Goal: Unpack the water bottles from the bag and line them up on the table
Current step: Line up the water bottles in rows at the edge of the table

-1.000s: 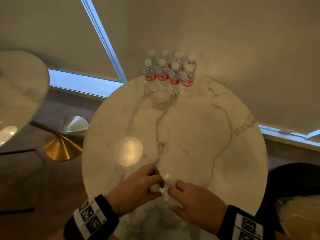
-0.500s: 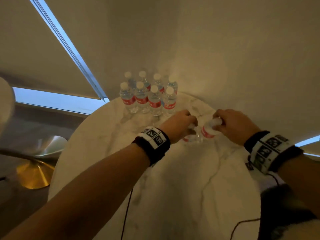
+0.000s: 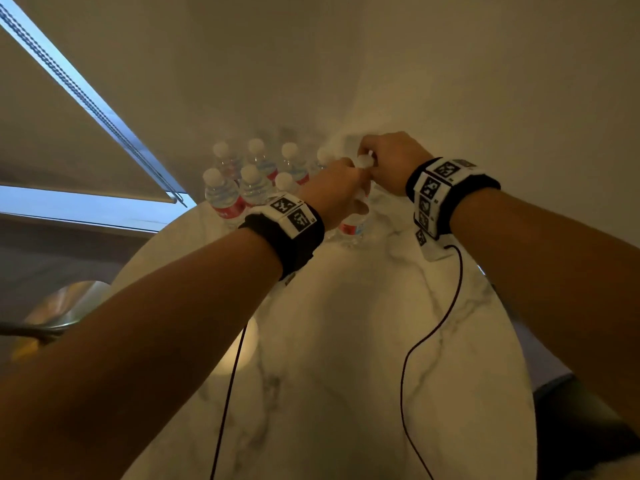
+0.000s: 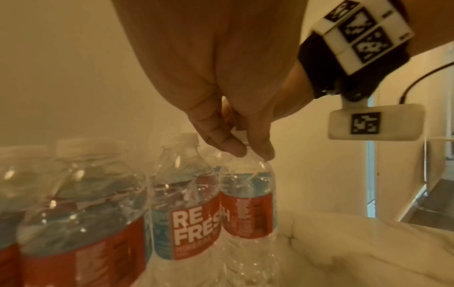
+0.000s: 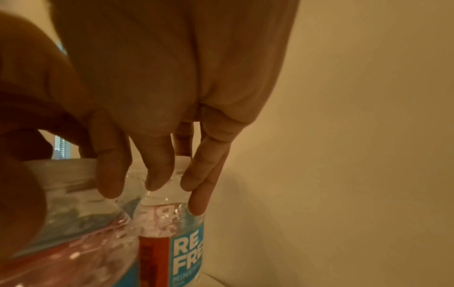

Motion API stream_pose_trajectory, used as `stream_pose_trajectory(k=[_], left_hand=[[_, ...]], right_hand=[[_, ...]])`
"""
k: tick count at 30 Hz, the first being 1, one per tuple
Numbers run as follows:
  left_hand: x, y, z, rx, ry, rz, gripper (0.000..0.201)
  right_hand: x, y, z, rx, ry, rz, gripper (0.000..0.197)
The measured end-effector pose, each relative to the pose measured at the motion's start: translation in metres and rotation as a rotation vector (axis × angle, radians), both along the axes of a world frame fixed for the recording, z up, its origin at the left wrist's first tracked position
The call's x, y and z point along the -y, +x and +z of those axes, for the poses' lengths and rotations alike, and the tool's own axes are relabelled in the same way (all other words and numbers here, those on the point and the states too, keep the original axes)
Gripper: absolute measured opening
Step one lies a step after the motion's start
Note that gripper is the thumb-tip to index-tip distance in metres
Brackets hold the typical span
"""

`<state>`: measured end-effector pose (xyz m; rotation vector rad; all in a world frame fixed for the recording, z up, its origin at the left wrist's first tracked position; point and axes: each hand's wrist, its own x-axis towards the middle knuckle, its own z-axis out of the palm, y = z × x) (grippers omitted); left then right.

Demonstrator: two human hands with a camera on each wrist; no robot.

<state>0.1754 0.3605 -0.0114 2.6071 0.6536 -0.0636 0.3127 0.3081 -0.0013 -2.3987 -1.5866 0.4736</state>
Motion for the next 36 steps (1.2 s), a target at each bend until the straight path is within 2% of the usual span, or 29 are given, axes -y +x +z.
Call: stream_pose_trajectory(k=[6, 9, 14, 17, 19, 21, 24, 26, 28, 29, 31, 32, 33, 34, 36], left_hand=[[0.005, 0.001, -0.010, 0.079, 0.028, 0.062, 0.036], [0.009, 0.003, -0.010, 0.104, 0.039, 0.065, 0.040], [0.012, -0.010, -0.011, 0.132, 0.031, 0.092, 0.054], [0.018, -0.036, -0.013, 0.296, -0.009, 0.151, 0.053], [0.029, -0.065, -0.015, 0.439, -0.027, 0.211, 0.040], [0.045, -0.104, -0.017, 0.484, -0.062, 0.265, 0.029], [0.072, -0.174, -0.032, 0.396, -0.156, 0.338, 0.022], [0.089, -0.224, -0.048, 0.325, -0.225, 0.388, 0.014], [0.107, -0.274, -0.062, 0.241, -0.277, 0.440, 0.005], [0.116, -0.299, -0.065, 0.199, -0.296, 0.463, 0.012], [0.130, -0.341, -0.070, 0.144, -0.335, 0.514, 0.046], [0.137, -0.359, -0.074, 0.130, -0.353, 0.561, 0.056], [0.143, -0.374, -0.074, 0.089, -0.355, 0.597, 0.057], [0.149, -0.387, -0.075, 0.085, -0.339, 0.621, 0.049], [0.160, -0.400, -0.071, 0.056, -0.362, 0.676, 0.009]], right_hand=[[-0.009, -0.001, 0.007, 0.025, -0.033, 0.067, 0.027], [-0.008, 0.000, 0.008, -0.017, -0.038, 0.057, 0.028], [0.003, 0.001, 0.002, -0.202, 0.027, -0.063, 0.034], [0.021, -0.002, -0.005, -0.316, 0.070, -0.190, 0.029], [0.035, -0.008, -0.013, -0.387, -0.006, -0.214, 0.030], [0.048, -0.018, -0.023, -0.460, -0.117, -0.189, 0.047], [0.055, -0.037, -0.042, -0.496, -0.110, -0.216, 0.076], [0.054, -0.050, -0.053, -0.501, -0.028, -0.289, 0.079], [0.051, -0.059, -0.060, -0.521, 0.069, -0.363, 0.073], [0.049, -0.062, -0.063, -0.517, 0.107, -0.395, 0.071], [0.047, -0.067, -0.067, -0.506, 0.152, -0.443, 0.067], [0.046, -0.068, -0.070, -0.506, 0.167, -0.455, 0.066], [0.046, -0.069, -0.071, -0.504, 0.176, -0.462, 0.064], [0.045, -0.069, -0.072, -0.501, 0.191, -0.463, 0.064], [0.044, -0.069, -0.072, -0.490, 0.192, -0.464, 0.063]])
